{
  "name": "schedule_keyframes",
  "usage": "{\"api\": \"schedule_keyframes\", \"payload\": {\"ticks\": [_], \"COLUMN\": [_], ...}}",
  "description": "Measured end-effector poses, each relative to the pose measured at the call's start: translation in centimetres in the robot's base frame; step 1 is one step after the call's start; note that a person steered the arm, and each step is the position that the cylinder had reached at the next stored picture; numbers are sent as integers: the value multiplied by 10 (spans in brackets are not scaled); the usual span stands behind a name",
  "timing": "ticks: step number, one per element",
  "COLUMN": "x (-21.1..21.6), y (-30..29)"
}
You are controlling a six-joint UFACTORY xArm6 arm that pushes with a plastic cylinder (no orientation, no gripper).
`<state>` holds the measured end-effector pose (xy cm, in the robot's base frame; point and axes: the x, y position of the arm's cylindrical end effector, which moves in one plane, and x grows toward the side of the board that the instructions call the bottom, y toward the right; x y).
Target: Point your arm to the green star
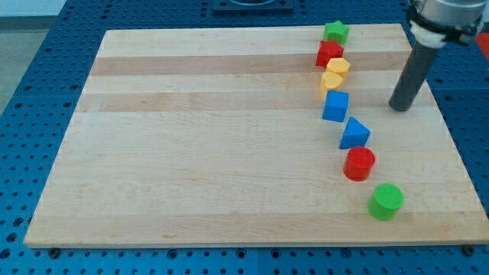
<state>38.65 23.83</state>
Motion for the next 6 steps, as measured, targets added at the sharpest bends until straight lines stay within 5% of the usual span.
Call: {"api": "schedule_keyframes", "payload": {"ticks": [2, 6], "x": [-113, -162], "y": [10, -12]}}
